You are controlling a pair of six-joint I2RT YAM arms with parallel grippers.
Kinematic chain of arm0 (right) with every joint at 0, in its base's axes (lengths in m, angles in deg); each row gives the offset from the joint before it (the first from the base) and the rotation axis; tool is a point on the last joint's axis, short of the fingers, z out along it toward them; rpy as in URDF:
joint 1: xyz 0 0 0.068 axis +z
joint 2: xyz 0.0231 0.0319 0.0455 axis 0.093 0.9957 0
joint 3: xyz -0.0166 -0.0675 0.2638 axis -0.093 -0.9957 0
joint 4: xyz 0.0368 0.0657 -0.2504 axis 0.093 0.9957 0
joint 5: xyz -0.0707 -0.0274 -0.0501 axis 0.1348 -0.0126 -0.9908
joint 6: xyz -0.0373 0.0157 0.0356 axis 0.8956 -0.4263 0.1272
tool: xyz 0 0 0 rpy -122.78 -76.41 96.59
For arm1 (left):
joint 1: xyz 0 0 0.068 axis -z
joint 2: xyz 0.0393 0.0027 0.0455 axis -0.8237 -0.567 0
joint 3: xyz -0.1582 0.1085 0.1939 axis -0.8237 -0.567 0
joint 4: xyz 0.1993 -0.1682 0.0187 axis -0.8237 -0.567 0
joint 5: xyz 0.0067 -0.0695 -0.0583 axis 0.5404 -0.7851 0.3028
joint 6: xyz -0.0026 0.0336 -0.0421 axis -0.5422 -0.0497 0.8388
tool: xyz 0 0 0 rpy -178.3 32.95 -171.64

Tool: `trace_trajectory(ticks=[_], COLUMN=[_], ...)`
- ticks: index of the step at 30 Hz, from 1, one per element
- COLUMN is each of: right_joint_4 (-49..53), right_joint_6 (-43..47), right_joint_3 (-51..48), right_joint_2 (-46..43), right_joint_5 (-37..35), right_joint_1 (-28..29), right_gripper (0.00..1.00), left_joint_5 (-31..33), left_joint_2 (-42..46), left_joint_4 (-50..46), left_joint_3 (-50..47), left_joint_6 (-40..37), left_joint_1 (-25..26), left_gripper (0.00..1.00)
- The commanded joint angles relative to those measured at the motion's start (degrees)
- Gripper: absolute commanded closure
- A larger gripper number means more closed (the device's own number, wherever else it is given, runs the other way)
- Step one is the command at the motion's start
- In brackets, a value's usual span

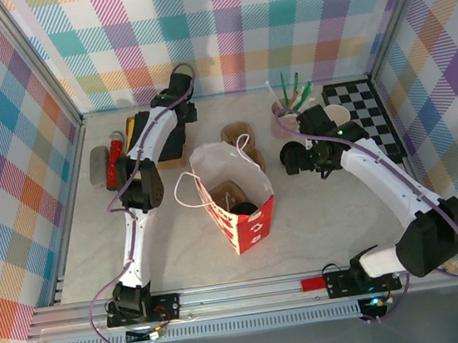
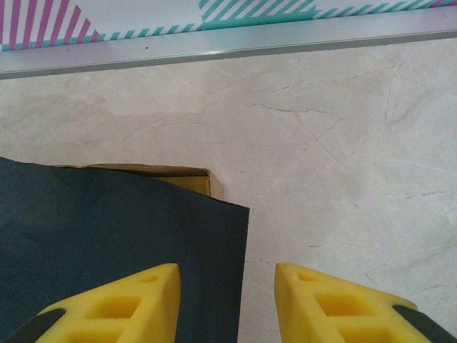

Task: Pack the takeout coffee

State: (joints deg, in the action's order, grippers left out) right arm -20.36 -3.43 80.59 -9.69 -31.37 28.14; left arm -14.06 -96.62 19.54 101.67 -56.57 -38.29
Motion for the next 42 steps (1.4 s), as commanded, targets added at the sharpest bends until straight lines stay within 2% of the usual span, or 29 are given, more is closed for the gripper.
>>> trace_trajectory(ticks=[1,12,19,24,28,36,42], right_joint_4=[-0.67,-1.0,-0.95,-0.93,-0.84,-0.83,-0.84], right_joint_6=[-0.32,-0.21,-0.13,-0.08,0.03,-0.08,-0.25], right_joint_3=[0.01,0.02,0.5,0.9,0.9,0.68,0.55], right_joint_2=[0.35,1.13,1.37,1.42,1.59,1.45,1.37], right_joint_5=[0.52,0.61,0.68,0.43,0.43,0.43,0.83], right_joint_1=[-0.4,-0.4,-0.4,-0.4,-0.39,-0.35,-0.4], right_gripper=[0.08,0.08,0.08,0.09,0.09,0.1,0.11], left_joint_5=[1.53,1.92,2.37,2.5,2.32,2.63,4.29], left_joint_2=[-1.54,-2.53,-2.53,-2.55,-2.7,-2.03,-0.51], left_joint_4=[0.18,0.5,0.88,0.88,1.14,1.03,0.12], left_joint_3=[0.33,0.37,0.39,0.36,0.38,0.46,0.46], left_joint_6=[-0.91,-0.96,-1.15,-1.34,-1.63,-1.99,-2.52], left_joint_1=[0.32,0.34,0.32,0.32,0.32,0.3,0.32], left_gripper=[0.6,0.61,0.66,0.73,0.83,0.98,1.0])
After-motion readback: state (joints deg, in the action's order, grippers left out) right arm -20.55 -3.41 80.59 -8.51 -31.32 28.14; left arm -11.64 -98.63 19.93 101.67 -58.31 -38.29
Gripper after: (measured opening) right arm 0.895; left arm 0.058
